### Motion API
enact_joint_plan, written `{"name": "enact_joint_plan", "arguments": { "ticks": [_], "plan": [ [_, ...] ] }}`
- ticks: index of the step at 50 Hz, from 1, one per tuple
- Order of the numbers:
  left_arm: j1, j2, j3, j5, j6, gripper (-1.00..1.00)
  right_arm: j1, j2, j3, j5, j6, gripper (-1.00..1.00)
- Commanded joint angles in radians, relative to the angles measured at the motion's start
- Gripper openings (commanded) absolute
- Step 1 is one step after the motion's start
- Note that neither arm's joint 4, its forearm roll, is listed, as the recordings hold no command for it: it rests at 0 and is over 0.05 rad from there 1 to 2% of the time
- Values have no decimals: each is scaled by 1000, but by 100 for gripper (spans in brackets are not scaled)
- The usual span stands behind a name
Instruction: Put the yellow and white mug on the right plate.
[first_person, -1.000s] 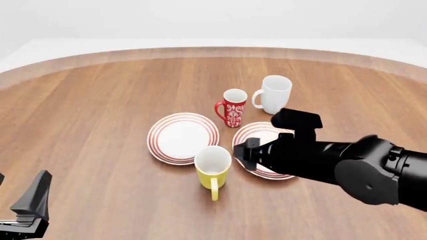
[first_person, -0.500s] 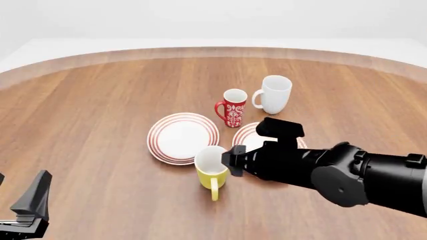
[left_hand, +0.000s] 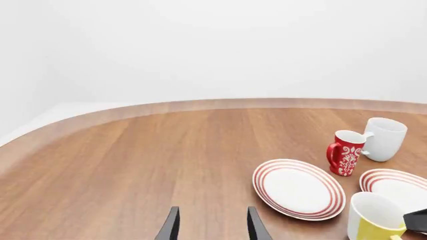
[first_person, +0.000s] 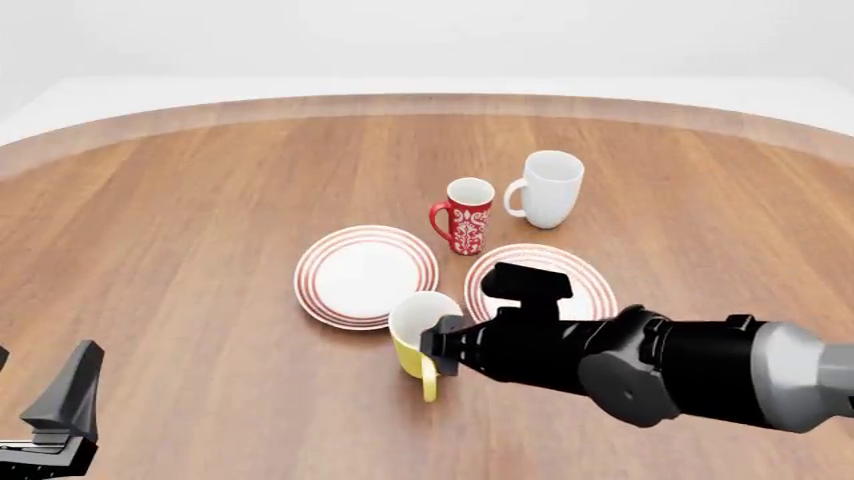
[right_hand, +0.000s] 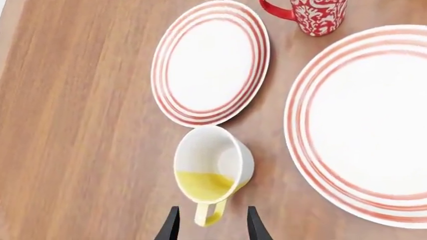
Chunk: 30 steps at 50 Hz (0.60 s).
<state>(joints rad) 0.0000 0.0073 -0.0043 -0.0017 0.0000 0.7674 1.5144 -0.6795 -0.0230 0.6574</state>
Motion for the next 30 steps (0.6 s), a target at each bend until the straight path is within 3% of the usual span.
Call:
{"name": "enact_joint_plan", "arguments": {
  "ticks": [1, 30],
  "plan": [
    [0, 0, 0, 0, 0, 100, 19, 54, 2, -34, 19, 100],
    [0, 0, 0, 0, 0, 100, 45, 119, 11, -69, 43, 100]
  ]
}}
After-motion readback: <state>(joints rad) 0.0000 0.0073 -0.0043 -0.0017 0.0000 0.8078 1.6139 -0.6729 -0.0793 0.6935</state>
